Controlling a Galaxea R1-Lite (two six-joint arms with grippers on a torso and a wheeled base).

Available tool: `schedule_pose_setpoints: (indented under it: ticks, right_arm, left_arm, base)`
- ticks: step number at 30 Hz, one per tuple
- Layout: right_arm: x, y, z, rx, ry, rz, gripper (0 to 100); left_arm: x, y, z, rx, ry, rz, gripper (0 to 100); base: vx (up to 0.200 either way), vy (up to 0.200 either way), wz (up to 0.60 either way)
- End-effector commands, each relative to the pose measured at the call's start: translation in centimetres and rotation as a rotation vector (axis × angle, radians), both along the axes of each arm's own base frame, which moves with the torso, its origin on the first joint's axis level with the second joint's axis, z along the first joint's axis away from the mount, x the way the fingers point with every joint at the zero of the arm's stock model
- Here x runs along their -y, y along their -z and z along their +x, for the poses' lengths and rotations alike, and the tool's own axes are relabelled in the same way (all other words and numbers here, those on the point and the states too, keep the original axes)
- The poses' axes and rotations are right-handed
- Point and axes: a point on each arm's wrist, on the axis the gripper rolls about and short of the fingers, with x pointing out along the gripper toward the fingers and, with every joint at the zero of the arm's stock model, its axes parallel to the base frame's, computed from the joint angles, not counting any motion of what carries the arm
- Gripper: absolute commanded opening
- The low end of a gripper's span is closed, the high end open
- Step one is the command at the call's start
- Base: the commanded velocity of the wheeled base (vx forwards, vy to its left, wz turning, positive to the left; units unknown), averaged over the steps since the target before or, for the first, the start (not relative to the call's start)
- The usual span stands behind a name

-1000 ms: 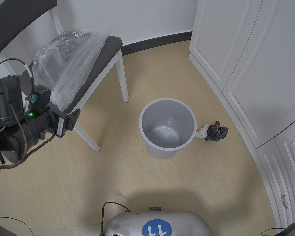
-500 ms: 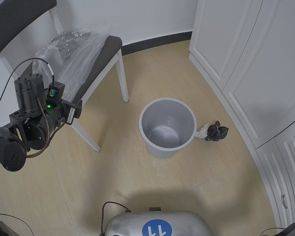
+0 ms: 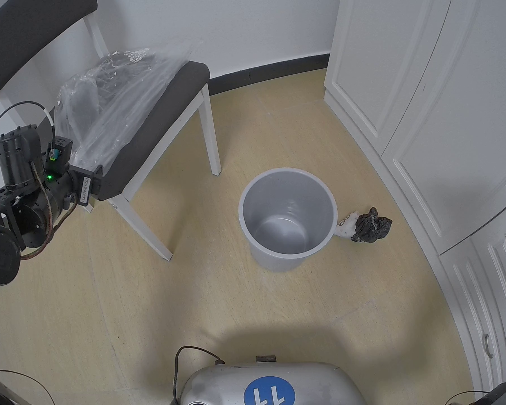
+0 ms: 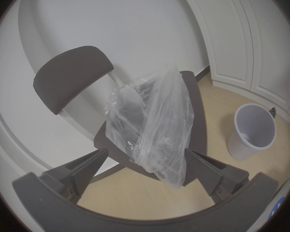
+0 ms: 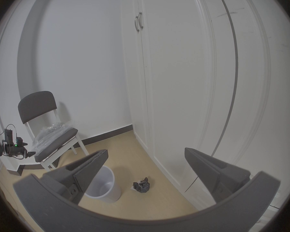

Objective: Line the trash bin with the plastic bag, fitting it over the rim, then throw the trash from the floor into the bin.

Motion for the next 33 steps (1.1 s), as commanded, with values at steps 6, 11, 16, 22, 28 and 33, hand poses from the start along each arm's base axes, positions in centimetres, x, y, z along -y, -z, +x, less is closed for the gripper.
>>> schedule_pose_setpoints:
  ticks: [6,11,16,22,28,33]
  right_arm:
    - [0.0,-0.1,-0.4,0.014,0.000,-0.001,100]
    - [0.0,-0.2,-0.5,0.020,-0.002,-0.001,100]
    - [-0.1,-0.5,-0.9,0.041,-0.012,-0.004,100]
    - [-0.1,-0.8,-1.5,0.067,-0.020,-0.007,100]
    - [-0.1,-1.1,-1.7,0.081,-0.018,-0.007,100]
    - [-0.1,-1.2,-1.7,0.083,-0.020,-0.006,100]
  left_arm:
    - [-2.4,-1.2,-0.8,0.042,-0.050,-0.009,100]
    - [-2.3,-0.1,-0.6,0.014,-0.044,-0.007,100]
    - [-2.4,1.4,-0.5,-0.036,-0.054,-0.004,100]
    - [-2.5,1.1,-0.6,-0.003,-0.053,-0.003,100]
    - [-2.2,0.7,0.4,0.012,-0.049,0.002,100]
    - [-1.9,0.6,1.6,0.019,-0.048,0.002,100]
  base:
    - [0.000,0.000,0.00]
    - [0.000,0.000,0.00]
    - [0.000,0.000,0.00]
    - [0.000,0.000,0.00]
    - [0.000,0.000,0.00]
    - [0.000,0.000,0.00]
